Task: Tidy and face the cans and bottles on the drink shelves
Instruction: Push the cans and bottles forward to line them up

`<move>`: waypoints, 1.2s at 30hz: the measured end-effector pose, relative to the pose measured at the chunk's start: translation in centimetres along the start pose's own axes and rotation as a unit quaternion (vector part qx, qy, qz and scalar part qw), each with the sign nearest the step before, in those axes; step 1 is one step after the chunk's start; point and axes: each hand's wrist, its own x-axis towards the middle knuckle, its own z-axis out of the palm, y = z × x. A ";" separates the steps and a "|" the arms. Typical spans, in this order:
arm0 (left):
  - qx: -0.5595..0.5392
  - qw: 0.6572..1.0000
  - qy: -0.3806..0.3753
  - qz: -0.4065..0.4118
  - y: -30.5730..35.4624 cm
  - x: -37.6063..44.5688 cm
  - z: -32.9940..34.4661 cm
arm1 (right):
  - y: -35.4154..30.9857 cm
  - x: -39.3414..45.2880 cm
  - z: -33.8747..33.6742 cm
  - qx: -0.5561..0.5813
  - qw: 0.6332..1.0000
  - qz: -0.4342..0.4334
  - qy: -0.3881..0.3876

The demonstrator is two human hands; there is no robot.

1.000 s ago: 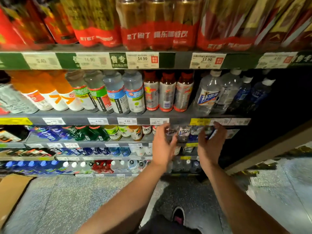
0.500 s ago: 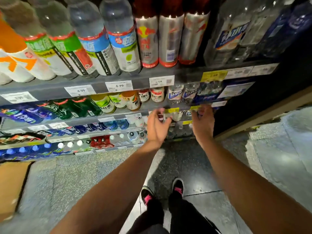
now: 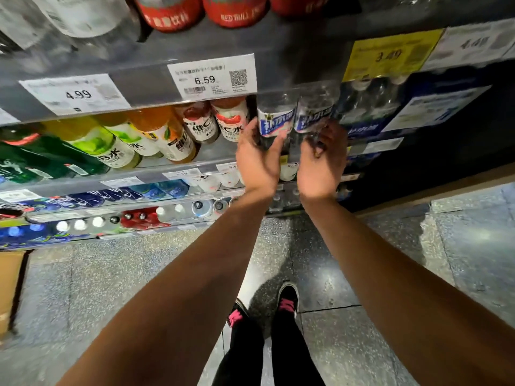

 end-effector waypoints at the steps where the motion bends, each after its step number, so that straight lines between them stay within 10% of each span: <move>1: -0.009 1.000 0.004 0.000 0.2 -0.3 0.1 | -0.2 0.0 0.3 0.001 1.000 -0.021 0.023; 9: 0.012 0.999 -0.033 -0.034 1.1 -1.0 -2.3 | -1.1 -2.2 1.3 0.062 0.996 -0.016 0.060; 15: 0.003 0.988 0.153 -0.031 0.0 -0.8 -8.0 | -2.7 -6.3 4.6 0.011 0.994 0.028 -0.107; 20: 0.057 0.963 0.264 -0.010 -1.6 1.5 -12.1 | -4.3 -6.8 8.7 -0.010 0.998 -0.027 -0.054; 36: 0.097 0.974 0.206 0.010 -3.5 4.5 -15.2 | -4.6 -4.6 15.9 -0.062 0.997 -0.002 0.033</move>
